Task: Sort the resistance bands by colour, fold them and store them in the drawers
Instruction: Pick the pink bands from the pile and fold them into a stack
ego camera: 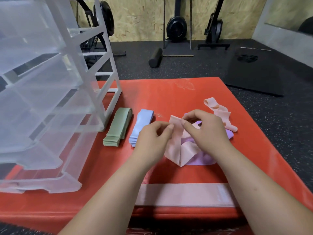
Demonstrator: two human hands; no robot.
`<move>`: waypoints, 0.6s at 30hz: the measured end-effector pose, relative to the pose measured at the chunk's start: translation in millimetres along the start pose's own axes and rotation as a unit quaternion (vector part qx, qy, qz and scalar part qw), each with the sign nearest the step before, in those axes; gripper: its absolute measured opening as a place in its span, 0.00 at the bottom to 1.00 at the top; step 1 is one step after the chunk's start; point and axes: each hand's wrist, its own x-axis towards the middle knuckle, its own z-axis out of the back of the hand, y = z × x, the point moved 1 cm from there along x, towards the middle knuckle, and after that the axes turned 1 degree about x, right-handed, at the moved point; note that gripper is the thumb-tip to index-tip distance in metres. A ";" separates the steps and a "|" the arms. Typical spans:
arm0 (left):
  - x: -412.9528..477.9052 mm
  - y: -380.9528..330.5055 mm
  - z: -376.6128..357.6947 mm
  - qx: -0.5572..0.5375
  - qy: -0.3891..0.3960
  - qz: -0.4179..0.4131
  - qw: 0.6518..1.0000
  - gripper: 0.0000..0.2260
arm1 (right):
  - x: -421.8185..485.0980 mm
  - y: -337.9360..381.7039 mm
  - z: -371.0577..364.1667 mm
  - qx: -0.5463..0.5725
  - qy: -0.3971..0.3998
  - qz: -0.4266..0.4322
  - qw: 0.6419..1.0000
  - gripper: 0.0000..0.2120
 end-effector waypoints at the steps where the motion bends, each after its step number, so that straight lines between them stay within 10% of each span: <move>1: -0.6 -5.4 0.7 -0.058 0.003 0.015 0.998 0.10 | -3.2 7.4 0.5 0.007 0.006 0.025 1.000 0.01; 8: -5.9 -16.0 9.1 -0.138 -0.008 0.050 0.989 0.10 | -21.4 18.6 -5.6 0.010 0.079 0.105 0.991 0.07; 18: -11.1 -13.6 39.1 0.083 0.037 -0.205 0.975 0.06 | -13.2 28.6 6.1 0.120 0.200 0.049 0.971 0.15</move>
